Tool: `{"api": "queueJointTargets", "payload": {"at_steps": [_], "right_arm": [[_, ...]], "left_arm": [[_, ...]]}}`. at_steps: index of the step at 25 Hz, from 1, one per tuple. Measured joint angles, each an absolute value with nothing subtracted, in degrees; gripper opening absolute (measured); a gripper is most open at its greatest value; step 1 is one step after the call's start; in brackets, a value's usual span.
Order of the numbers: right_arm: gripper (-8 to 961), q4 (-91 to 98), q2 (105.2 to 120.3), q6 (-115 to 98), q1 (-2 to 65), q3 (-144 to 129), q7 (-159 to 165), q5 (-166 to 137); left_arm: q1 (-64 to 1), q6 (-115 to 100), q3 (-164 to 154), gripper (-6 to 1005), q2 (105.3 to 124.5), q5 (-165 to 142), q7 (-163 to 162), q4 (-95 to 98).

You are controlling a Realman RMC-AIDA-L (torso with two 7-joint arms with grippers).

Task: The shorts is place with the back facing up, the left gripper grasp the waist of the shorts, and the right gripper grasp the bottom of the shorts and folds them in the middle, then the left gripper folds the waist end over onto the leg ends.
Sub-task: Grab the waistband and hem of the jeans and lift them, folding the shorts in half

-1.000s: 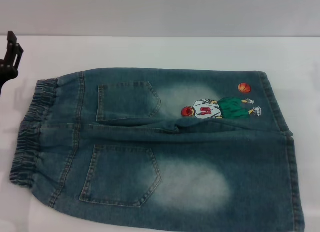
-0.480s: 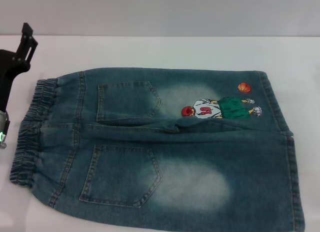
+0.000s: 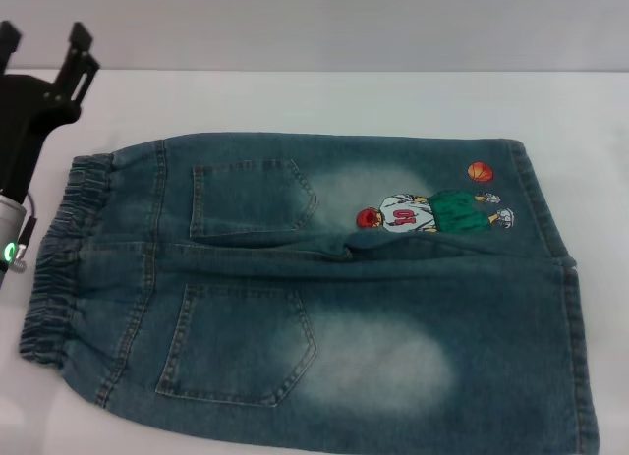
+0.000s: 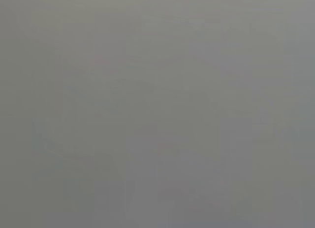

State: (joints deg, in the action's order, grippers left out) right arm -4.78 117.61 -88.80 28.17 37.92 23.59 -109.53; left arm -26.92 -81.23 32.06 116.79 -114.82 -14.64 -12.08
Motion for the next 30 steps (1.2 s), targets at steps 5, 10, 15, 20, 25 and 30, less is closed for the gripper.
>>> {"api": "queueJointTargets", "payload": {"at_steps": [5, 10, 15, 20, 25, 30], "right_arm": [[766, -0.66, 115.38, -92.54, 29.78, 30.09, 36.63, -109.53], [766, 9.37, 114.71, -99.57, 31.90, 21.65, 51.75, -109.53], [767, 20.83, 114.18, -106.56, 33.55, 11.93, 62.43, -109.08], [767, 31.21, 114.11, -108.12, 34.13, 1.82, 69.56, -108.90], [767, 41.69, 114.07, -107.37, 33.73, -7.77, 79.78, -109.19], [766, 53.91, 114.12, -103.20, 31.36, -17.73, 90.91, -111.97]], "left_arm": [[-28.93, -82.88, 31.86, 834, 113.23, -122.48, -29.94, -9.64], [-32.02, -88.45, 31.69, 834, 109.27, -131.35, -48.49, -4.05], [-36.26, -97.27, 30.17, 833, 106.75, -138.65, -63.85, 7.00], [-39.90, -105.08, 18.14, 833, 105.90, -140.05, -74.77, 19.66], [-41.35, -108.15, 0.28, 834, 109.08, -139.87, -87.33, 39.12], [-39.37, -108.45, -10.62, 834, 112.52, -140.05, -95.78, 54.72]]}}
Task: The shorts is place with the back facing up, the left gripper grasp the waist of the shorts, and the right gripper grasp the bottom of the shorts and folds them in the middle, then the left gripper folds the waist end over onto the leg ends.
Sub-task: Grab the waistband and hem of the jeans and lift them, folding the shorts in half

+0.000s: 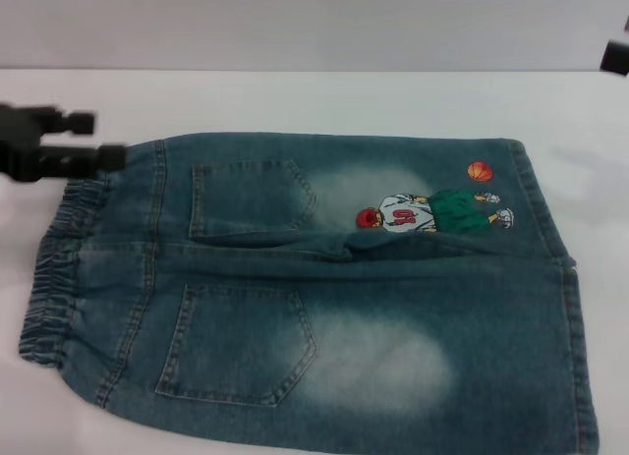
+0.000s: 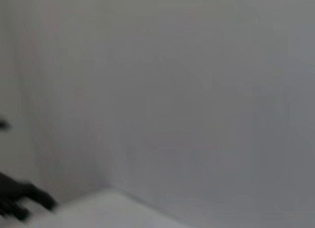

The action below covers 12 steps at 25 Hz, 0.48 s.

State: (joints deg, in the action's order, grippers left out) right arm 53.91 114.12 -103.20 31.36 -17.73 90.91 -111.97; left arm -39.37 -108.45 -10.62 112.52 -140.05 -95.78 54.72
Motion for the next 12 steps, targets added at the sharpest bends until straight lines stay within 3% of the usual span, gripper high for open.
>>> {"api": "queueJointTargets", "payload": {"at_steps": [4, 12], "right_arm": [[766, 59.81, 114.56, -100.41, 30.40, -18.92, 95.28, -117.42], [766, 62.92, 115.03, -98.70, 29.13, -19.02, 97.03, -118.74]], "left_arm": [[-35.47, -108.33, -15.83, 834, 114.04, -140.52, -102.52, 64.11], [-27.54, -108.59, -17.78, 832, 114.65, -140.68, -107.63, 68.90]]}}
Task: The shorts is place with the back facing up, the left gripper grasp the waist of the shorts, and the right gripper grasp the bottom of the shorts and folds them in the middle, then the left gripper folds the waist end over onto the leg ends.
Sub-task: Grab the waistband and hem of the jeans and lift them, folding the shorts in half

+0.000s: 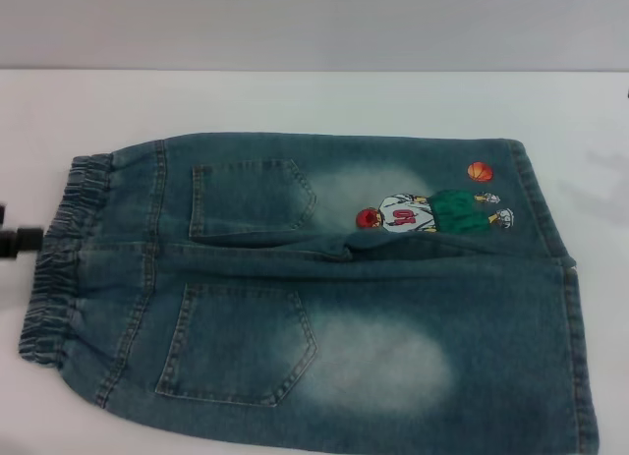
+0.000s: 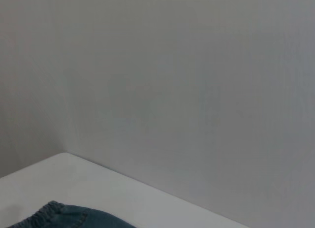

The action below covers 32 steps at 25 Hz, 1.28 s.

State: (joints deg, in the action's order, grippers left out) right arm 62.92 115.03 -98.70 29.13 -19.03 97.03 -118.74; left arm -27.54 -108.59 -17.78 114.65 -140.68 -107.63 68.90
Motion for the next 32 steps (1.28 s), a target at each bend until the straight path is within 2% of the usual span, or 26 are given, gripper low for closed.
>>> {"api": "queueJointTargets", "payload": {"at_steps": [5, 6, 11, 17, 32], "right_arm": [[766, 62.26, 115.19, -95.43, 29.95, -20.34, 96.95, -118.76], [766, 62.16, 115.29, -94.30, 29.99, -21.10, 96.87, -118.69], [767, 62.06, 116.09, -88.74, 30.04, -25.90, 96.57, -118.52], [767, 61.87, 116.91, -86.76, 30.14, -26.95, 95.43, -118.47], [766, 61.16, 117.66, -86.06, 29.78, -27.07, 92.58, -117.15]], "left_arm": [[-24.83, -107.85, -18.01, 832, 115.68, -140.70, -108.49, 68.95], [-23.37, -106.86, -18.03, 832, 116.72, -140.72, -108.70, 68.91], [-22.16, -103.80, -18.43, 831, 117.62, -143.16, -108.77, 68.10], [-21.96, -102.22, -18.96, 830, 117.76, -144.76, -108.80, 65.75], [-21.18, -99.54, -20.56, 829, 117.79, -147.44, -108.77, 63.10]]}}
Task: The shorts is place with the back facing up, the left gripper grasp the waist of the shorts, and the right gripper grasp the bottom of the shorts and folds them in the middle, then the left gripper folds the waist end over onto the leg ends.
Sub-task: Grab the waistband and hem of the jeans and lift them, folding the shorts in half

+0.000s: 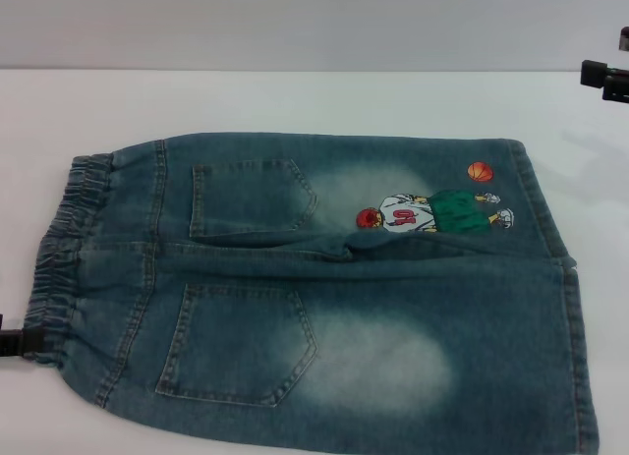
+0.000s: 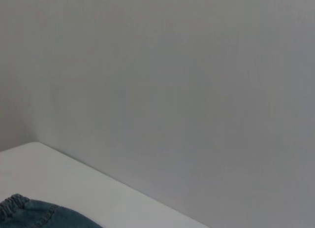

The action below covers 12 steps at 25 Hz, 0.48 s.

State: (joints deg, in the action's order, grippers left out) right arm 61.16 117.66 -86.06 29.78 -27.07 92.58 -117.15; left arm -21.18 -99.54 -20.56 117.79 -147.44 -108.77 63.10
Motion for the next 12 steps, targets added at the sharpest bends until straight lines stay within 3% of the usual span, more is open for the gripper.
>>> {"api": "queueJointTargets", "payload": {"at_steps": [12], "right_arm": [[766, 61.12, 118.22, -86.27, 29.62, -27.07, 90.96, -116.21]], "left_arm": [[-21.44, -97.56, -21.61, 828, 117.77, -148.93, -109.34, 61.46]]}}
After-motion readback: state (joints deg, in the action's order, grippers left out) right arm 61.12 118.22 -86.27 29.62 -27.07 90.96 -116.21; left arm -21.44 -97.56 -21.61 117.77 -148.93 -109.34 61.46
